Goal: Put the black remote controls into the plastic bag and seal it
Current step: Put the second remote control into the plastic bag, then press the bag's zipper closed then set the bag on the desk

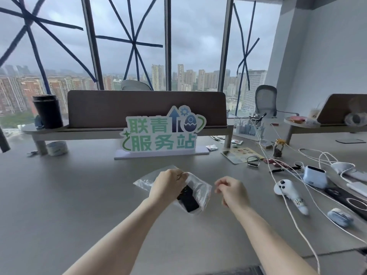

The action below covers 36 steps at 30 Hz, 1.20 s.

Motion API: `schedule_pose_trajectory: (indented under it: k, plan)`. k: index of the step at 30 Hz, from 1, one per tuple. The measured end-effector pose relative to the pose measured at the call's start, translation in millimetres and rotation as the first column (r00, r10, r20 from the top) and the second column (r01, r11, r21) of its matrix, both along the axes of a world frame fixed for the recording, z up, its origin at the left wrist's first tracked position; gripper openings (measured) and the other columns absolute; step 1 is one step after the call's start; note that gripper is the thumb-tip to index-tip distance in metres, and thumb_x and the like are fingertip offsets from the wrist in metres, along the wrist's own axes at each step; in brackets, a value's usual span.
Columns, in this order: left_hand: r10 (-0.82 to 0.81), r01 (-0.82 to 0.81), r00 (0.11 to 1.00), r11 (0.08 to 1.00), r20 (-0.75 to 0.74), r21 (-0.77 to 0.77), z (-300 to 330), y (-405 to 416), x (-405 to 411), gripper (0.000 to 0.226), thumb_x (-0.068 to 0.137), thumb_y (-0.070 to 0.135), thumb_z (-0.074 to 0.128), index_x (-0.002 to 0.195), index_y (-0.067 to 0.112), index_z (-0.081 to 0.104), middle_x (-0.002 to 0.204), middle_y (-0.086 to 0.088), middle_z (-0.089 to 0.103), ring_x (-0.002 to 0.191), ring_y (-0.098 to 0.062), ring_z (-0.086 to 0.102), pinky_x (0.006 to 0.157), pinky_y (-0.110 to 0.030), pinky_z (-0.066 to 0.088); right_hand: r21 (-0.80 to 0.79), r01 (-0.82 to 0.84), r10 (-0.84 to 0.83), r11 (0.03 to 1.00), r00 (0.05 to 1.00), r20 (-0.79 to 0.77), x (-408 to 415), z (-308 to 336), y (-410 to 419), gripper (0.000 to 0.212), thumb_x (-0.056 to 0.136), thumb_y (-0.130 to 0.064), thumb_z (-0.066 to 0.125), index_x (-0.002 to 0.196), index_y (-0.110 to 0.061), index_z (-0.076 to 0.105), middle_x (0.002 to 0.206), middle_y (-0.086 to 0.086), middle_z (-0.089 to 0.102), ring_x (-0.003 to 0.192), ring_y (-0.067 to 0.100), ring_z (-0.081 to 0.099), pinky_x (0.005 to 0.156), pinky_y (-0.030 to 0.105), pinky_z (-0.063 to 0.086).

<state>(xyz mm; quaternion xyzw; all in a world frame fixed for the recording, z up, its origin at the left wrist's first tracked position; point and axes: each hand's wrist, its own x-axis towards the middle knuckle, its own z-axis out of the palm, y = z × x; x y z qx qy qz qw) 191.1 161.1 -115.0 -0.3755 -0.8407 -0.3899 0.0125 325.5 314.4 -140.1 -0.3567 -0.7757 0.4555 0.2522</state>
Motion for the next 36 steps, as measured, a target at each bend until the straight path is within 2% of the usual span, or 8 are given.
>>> schedule_pose_trajectory:
  k: [4,12,15,19,23,27,31,36]
  plan:
    - [-0.023,0.023,1.000,0.999,-0.021,-0.026,-2,-21,-3,0.017,0.083,0.032,0.056,0.079,0.019,0.068,0.063,0.004,0.064,0.066,-0.024,0.057,0.059,-0.029,0.045,0.122,-0.183,0.156,0.975,0.966,0.204,-15,3,-14,0.035,0.078,-0.045,0.063,0.110,-0.041,0.052,0.082,-0.005,0.064,0.072,0.017,0.062,0.065,0.031,0.048]
    - [-0.092,0.102,0.994,0.967,0.052,-0.236,-19,-62,-6,0.043,0.070,0.019,0.066,0.113,0.017,0.064,0.073,0.006,0.050,0.068,-0.018,0.051,0.056,-0.028,0.043,0.198,-0.402,0.295,0.894,0.861,0.415,-31,-5,-36,0.033,0.079,-0.045,0.065,0.111,-0.036,0.059,0.091,-0.006,0.063,0.078,0.021,0.061,0.070,0.030,0.050]
    - [0.067,-0.069,0.998,0.975,-0.013,-0.211,-28,-75,-4,0.045,0.077,0.007,0.053,0.116,0.025,0.062,0.105,-0.004,0.052,0.095,-0.030,0.060,0.072,-0.028,0.047,0.402,-0.192,0.103,0.895,0.967,0.232,-30,-5,-41,0.011,0.089,-0.023,0.053,0.083,-0.024,0.063,0.083,0.003,0.074,0.081,0.030,0.065,0.069,0.033,0.052]
    - [0.287,-0.299,0.953,0.944,-0.095,-0.137,-12,-90,-6,0.041,0.082,0.005,0.047,0.116,0.021,0.062,0.105,-0.010,0.053,0.086,-0.038,0.064,0.071,-0.037,0.052,0.359,-0.087,0.048,0.929,0.992,0.115,-27,25,-47,0.013,0.086,-0.012,0.056,0.088,-0.022,0.062,0.072,0.002,0.073,0.067,0.024,0.065,0.058,0.029,0.046]
    - [0.098,-0.221,0.905,0.940,0.413,0.262,55,-99,-25,0.037,0.075,-0.008,0.059,0.110,0.004,0.067,0.091,-0.012,0.065,0.057,-0.021,0.067,0.053,-0.028,0.059,-0.054,-0.146,0.133,0.988,0.970,-0.203,-25,87,-54,0.009,0.084,-0.002,0.064,0.081,-0.009,0.068,0.057,0.006,0.070,0.035,0.014,0.046,0.038,0.022,0.036]
    - [-0.002,-0.217,0.917,0.837,0.400,0.502,147,-114,-32,0.023,0.071,-0.002,0.076,0.092,0.006,0.072,0.073,-0.009,0.069,0.046,-0.009,0.062,0.047,-0.019,0.056,-0.352,-0.297,0.089,0.888,0.861,-0.501,-23,160,-65,0.009,0.084,0.001,0.066,0.076,-0.003,0.068,0.059,0.010,0.069,0.035,0.008,0.042,0.031,0.016,0.034]
    - [-0.044,-0.170,0.904,0.875,0.425,0.452,176,-128,-34,0.023,0.072,0.000,0.077,0.094,0.002,0.073,0.054,-0.003,0.067,0.043,-0.006,0.061,0.050,-0.018,0.057,-0.131,-0.265,0.190,0.955,0.891,-0.412,-16,188,-74,0.011,0.081,-0.004,0.069,0.071,0.000,0.073,0.055,0.006,0.066,0.035,0.012,0.040,0.033,0.017,0.033]
    - [-0.069,-0.139,0.897,0.893,0.436,0.429,163,-141,-32,0.020,0.074,0.003,0.075,0.094,0.000,0.074,0.079,-0.014,0.070,0.059,-0.012,0.061,0.054,-0.014,0.055,0.341,-0.166,0.220,0.925,0.968,-0.123,-5,190,-82,0.024,0.077,-0.008,0.067,0.064,0.012,0.069,0.053,0.011,0.056,0.029,0.006,0.033,0.036,0.017,0.031]
